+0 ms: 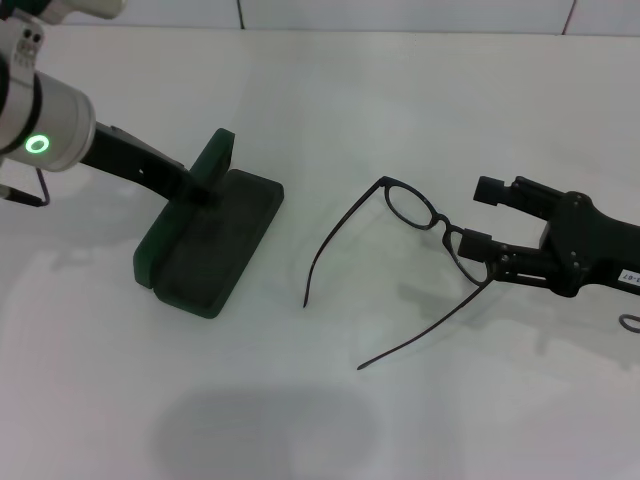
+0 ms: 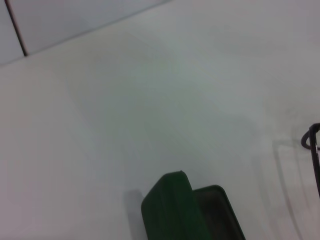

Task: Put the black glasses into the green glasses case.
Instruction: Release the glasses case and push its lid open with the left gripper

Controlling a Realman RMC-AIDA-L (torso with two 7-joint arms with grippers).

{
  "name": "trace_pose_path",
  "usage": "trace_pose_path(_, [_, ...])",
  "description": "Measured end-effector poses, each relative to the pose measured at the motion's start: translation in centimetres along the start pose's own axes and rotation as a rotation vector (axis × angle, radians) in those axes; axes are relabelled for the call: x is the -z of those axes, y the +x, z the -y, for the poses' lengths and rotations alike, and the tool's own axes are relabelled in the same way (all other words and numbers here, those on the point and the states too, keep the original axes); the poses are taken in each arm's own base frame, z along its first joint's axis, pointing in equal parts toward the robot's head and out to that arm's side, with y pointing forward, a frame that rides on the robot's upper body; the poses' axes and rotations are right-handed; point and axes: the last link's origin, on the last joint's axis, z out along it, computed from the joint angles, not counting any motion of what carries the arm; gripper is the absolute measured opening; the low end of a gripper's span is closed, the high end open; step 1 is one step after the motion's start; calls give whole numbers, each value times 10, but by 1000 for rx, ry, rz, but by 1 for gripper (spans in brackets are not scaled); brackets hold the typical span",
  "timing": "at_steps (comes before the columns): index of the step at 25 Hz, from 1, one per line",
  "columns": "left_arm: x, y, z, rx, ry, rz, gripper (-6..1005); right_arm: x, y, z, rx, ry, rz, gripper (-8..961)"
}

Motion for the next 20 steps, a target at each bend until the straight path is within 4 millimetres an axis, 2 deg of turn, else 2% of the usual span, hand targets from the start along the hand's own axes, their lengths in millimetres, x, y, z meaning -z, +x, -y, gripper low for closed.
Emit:
trace_pose_path(1, [-2, 0, 0, 2, -5, 8, 696, 0, 0, 0, 0, 1, 1, 867])
trace_pose_path(7, [-4, 1, 0, 0, -5, 15, 514, 1, 1, 0, -3, 2, 0, 867])
trace_pose_path(20, [-10, 2, -3, -21, -13, 22, 251, 0, 3, -2, -9, -1, 2, 867])
